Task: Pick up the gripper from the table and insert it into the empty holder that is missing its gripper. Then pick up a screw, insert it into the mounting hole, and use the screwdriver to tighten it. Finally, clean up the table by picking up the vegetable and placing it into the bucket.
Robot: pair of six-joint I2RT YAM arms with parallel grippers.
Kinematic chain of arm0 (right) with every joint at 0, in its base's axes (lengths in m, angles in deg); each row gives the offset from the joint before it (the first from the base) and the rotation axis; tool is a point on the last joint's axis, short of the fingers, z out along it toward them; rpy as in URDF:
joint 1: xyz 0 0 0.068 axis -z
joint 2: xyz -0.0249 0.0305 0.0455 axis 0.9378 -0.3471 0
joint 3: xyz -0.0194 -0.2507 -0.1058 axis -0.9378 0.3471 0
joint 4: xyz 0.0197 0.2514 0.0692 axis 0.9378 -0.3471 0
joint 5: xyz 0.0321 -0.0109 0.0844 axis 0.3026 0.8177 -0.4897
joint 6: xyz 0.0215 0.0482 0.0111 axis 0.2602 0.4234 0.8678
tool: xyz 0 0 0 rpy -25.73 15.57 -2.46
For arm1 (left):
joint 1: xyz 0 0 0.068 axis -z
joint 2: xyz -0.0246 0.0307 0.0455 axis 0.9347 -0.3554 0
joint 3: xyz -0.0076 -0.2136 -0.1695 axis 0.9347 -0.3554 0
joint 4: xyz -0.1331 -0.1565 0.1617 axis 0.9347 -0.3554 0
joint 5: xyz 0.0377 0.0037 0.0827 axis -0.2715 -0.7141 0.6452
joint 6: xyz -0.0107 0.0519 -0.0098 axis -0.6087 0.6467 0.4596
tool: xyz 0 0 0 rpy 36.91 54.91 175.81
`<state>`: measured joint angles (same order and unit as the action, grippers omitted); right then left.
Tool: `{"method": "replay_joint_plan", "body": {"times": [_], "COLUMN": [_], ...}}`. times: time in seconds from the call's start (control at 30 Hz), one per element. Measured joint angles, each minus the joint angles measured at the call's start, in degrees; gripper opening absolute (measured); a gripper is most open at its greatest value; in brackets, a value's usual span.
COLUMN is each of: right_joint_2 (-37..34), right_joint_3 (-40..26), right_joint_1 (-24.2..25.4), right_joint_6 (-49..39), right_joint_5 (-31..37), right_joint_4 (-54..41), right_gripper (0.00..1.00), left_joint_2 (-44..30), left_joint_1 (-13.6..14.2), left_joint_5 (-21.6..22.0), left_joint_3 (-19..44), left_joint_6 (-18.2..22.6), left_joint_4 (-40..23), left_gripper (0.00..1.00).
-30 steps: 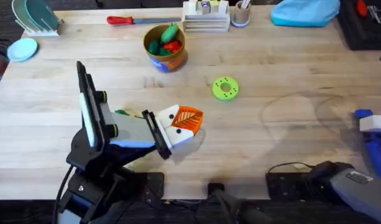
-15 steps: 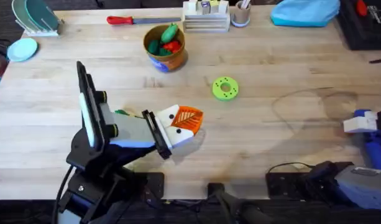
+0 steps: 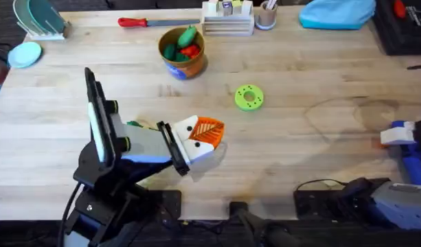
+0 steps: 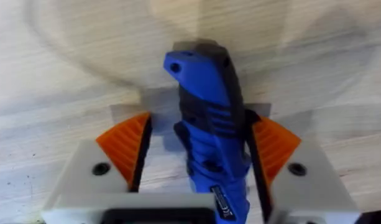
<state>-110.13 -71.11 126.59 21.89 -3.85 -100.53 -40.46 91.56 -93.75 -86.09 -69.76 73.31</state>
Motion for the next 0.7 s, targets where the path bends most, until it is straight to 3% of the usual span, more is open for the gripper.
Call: {"method": "replay_joint_plan", "body": {"times": [0.17,0.63,0.7], "right_joint_2": [0.0,0.0,0.0], "right_joint_3": [0.0,0.0,0.0], "right_joint_1": [0.0,0.0,-0.2], "right_joint_6": [0.1,2.9,5.0], "right_joint_5": [-0.2,0.4,0.3], "right_joint_4": [0.3,0.7,0.5], "right_gripper": [0.666,0.056,0.014], "left_joint_2": [0.0,0.0,0.0], "left_joint_1": [0.0,0.0,0.0], "left_joint_5": [0.0,0.0,0.0], "left_joint_3": [0.0,0.0,0.0], "left_joint_6": [0.0,0.0,0.0], "left_joint_4": [0.0,0.0,0.0], "left_gripper": [0.009,0.009,0.009]}}
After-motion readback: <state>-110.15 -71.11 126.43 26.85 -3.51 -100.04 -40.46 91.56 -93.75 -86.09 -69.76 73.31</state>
